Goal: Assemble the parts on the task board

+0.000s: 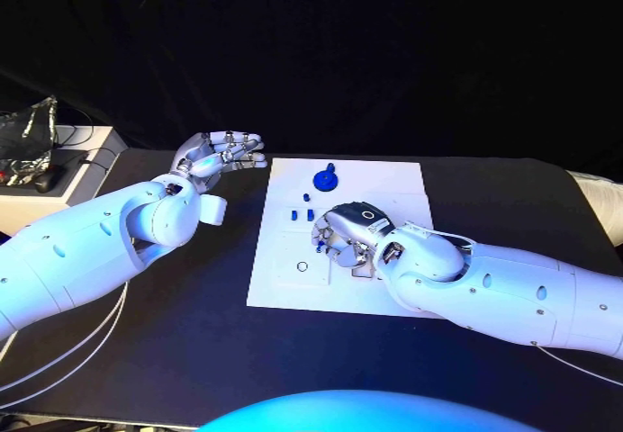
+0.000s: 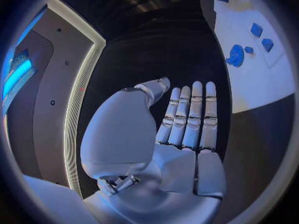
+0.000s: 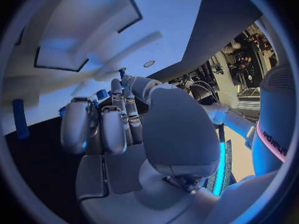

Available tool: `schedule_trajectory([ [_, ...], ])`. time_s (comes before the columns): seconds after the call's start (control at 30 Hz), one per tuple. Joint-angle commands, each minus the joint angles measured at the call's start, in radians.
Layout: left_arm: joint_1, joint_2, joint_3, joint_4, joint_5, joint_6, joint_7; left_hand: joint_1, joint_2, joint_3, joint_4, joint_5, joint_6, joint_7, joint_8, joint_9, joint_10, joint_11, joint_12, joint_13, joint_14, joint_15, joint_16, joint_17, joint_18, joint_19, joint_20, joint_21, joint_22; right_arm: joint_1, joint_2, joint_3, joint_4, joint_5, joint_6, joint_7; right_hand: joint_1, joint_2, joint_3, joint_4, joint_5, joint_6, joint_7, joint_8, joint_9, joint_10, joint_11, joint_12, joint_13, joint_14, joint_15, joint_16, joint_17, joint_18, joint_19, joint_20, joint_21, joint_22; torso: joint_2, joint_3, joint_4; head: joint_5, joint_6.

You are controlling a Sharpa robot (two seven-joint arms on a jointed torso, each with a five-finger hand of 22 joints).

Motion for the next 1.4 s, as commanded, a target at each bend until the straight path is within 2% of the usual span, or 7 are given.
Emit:
schedule_trajectory([
  [0.03, 0.001, 0.000, 0.001, 0.002, 0.004, 0.005, 0.005, 0.002, -0.002, -0.005, -0.001, 0.002, 0.003, 0.007, -0.002, -0.001, 0.000, 0.005, -0.006, 0.000, 0.004, 0.003, -0.007, 0.001, 0.010, 0.005, 0.004, -0.006, -0.001, -0.001, 0.000, 0.000, 0.000, -0.019, 0.018, 0.012, 0.001, 0.008, 0.004, -0.003, 0.006, 0.008, 0.002, 0.007, 0.001, 0.031, -0.023, 0.000, 0.002, 0.034, -0.009, 0.004, 0.000, -0.008, 0.016, -0.005, -0.004, 0.080, 0.001, -0.0001, -0.0011, 0.003, -0.002],
  [0.43, 0.001, -0.001, 0.001, 0.001, 0.002, 0.006, 0.003, 0.002, -0.002, -0.006, 0.000, 0.002, 0.004, 0.007, -0.002, -0.001, -0.001, 0.005, -0.007, 0.000, 0.004, 0.003, -0.008, 0.001, 0.010, 0.005, 0.004, -0.007, -0.002, -0.003, 0.005, -0.002, -0.006, -0.032, 0.026, 0.008, 0.001, 0.008, 0.004, -0.003, 0.006, 0.008, 0.002, 0.007, 0.001, 0.031, -0.023, 0.000, 0.002, 0.034, -0.009, 0.004, 0.000, -0.008, 0.016, -0.005, -0.004, 0.080, 0.000, -0.0001, -0.0001, 0.005, -0.005],
  [0.9, 0.001, -0.003, 0.001, 0.002, 0.001, 0.008, 0.000, 0.002, -0.001, -0.006, -0.001, 0.002, 0.005, 0.007, -0.002, -0.001, -0.001, 0.005, -0.008, 0.000, 0.005, 0.004, -0.010, 0.002, 0.010, 0.006, 0.004, -0.009, -0.003, -0.009, 0.018, -0.010, -0.020, -0.058, 0.062, 0.004, -0.004, 0.004, 0.004, -0.005, 0.008, 0.007, 0.004, 0.006, 0.003, 0.031, -0.021, -0.005, 0.000, 0.032, -0.009, 0.001, -0.007, -0.007, 0.014, -0.005, -0.010, 0.078, 0.000, -0.0004, -0.0009, 0.009, -0.009],
  [1.07, 0.001, -0.003, 0.001, 0.002, 0.000, 0.005, -0.005, 0.002, -0.001, -0.006, -0.001, 0.002, 0.005, 0.007, -0.002, -0.001, -0.001, 0.005, -0.008, 0.000, 0.005, 0.004, -0.010, 0.002, 0.010, 0.006, 0.004, -0.009, -0.003, -0.010, 0.018, -0.013, -0.015, -0.058, 0.052, 0.019, -0.026, -0.016, -0.012, -0.008, 0.034, -0.012, 0.013, -0.005, 0.006, 0.012, -0.011, -0.024, -0.007, 0.032, 0.000, 0.006, -0.006, -0.006, 0.011, 0.001, -0.019, 0.076, 0.000, 0.0002, -0.0009, 0.009, -0.011],
  [1.3, 0.001, -0.004, 0.001, 0.001, 0.000, 0.001, -0.010, 0.002, 0.000, -0.006, 0.000, 0.003, 0.005, 0.007, -0.001, -0.001, -0.001, 0.005, -0.009, 0.001, 0.005, 0.004, -0.012, 0.003, 0.010, 0.006, 0.005, -0.010, -0.004, -0.011, 0.012, -0.015, -0.011, -0.062, 0.011, 0.023, -0.062, -0.044, -0.043, 0.010, -0.007, -0.038, 0.017, -0.029, 0.001, -0.055, 0.003, -0.030, -0.020, 0.029, 0.012, 0.005, -0.019, -0.001, 0.003, 0.012, -0.051, 0.064, 0.000, 0.0001, -0.0012, 0.010, -0.011],
  [1.4, 0.001, -0.003, 0.001, 0.000, 0.000, 0.001, -0.013, 0.002, 0.000, -0.006, 0.000, 0.003, 0.005, 0.007, -0.001, -0.001, -0.001, 0.005, -0.009, 0.001, 0.005, 0.004, -0.012, 0.003, 0.010, 0.006, 0.005, -0.010, -0.004, -0.011, 0.010, -0.015, -0.010, -0.066, -0.019, 0.018, -0.065, -0.060, -0.054, 0.015, -0.012, -0.061, 0.027, -0.048, -0.006, -0.128, 0.017, -0.030, -0.023, 0.018, 0.024, -0.011, -0.052, 0.013, -0.022, 0.023, -0.139, 0.022, 0.000, 0.0003, -0.0013, 0.011, -0.009],
])
